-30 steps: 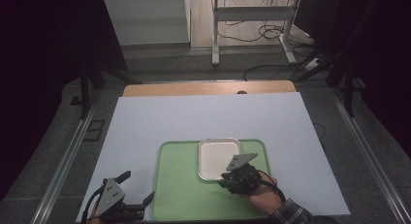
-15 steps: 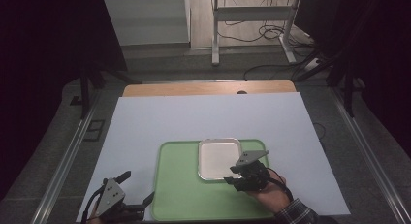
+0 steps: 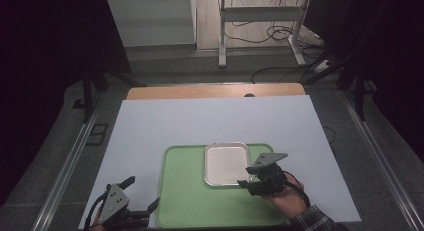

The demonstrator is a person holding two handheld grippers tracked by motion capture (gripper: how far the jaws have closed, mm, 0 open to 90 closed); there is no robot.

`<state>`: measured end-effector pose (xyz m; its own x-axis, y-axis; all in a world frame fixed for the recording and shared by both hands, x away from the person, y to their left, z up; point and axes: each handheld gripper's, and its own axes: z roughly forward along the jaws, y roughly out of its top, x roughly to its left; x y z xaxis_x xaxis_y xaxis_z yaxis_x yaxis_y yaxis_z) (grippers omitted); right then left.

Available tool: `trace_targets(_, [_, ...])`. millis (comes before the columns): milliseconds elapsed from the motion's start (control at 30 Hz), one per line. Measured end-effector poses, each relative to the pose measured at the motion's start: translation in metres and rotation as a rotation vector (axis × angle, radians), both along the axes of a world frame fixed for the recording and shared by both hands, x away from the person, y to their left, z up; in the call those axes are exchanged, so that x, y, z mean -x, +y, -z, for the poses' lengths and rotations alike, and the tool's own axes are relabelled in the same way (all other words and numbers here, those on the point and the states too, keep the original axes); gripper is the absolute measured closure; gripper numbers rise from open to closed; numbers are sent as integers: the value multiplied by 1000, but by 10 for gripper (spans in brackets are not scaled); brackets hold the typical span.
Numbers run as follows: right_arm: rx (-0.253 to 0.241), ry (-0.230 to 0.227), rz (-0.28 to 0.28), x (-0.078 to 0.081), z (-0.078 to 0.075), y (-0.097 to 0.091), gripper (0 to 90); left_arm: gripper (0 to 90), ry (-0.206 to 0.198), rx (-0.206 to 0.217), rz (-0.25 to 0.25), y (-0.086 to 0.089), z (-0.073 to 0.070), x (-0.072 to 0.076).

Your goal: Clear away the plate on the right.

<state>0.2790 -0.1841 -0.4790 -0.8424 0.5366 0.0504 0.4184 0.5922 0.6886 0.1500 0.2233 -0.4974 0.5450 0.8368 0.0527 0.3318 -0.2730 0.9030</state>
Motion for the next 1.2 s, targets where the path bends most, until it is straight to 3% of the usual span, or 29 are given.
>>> trace_targets(200, [-20, 7, 36, -3, -3, -10, 397, 27, 0, 1, 0, 0, 0, 0])
trace_targets(733, [-5, -37, 92, -4, -8, -33, 323, 27, 1, 3, 0, 0, 0, 0])
trace_targets(1200, [7, -58, 146, -4, -6, -54, 171, 27, 1, 2, 2, 0, 0, 0])
